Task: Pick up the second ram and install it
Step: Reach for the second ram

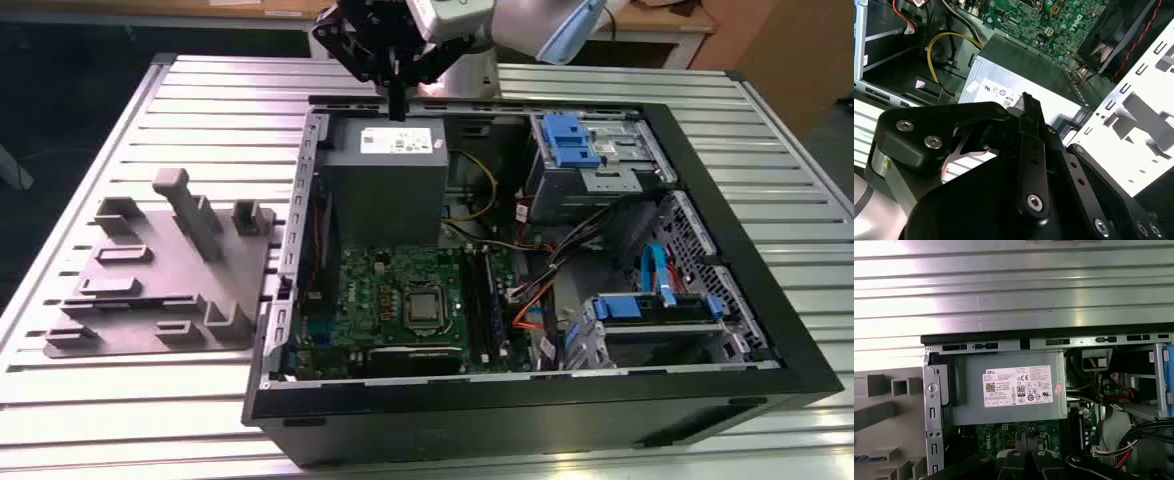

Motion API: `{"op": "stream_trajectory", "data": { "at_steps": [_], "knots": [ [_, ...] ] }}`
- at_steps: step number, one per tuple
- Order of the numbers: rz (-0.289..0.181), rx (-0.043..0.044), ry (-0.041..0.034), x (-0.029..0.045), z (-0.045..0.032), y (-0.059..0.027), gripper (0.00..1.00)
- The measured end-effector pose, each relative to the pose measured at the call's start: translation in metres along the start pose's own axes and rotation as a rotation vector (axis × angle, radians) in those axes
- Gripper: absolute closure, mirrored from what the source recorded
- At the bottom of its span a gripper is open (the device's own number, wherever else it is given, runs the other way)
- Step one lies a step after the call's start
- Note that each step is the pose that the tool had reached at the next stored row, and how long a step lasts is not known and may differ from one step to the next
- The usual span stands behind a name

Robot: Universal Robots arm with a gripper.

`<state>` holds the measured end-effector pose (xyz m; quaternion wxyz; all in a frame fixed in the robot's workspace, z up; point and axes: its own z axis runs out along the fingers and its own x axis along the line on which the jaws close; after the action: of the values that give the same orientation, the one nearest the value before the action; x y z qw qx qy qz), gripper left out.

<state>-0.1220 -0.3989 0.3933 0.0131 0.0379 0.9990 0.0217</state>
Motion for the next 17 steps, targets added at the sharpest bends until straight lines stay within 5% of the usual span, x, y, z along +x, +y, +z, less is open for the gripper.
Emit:
{"op": "stream_trajectory", "data": {
  "at_steps": [13,17],
  "knots": [
    [0.000,0.0000,0.0000,0.0000,0.0000,0.0000,0.90],
    [0.000,0.0000,-0.0007,0.0059,-0.0001,-0.0005,0.90]
  ]
}}
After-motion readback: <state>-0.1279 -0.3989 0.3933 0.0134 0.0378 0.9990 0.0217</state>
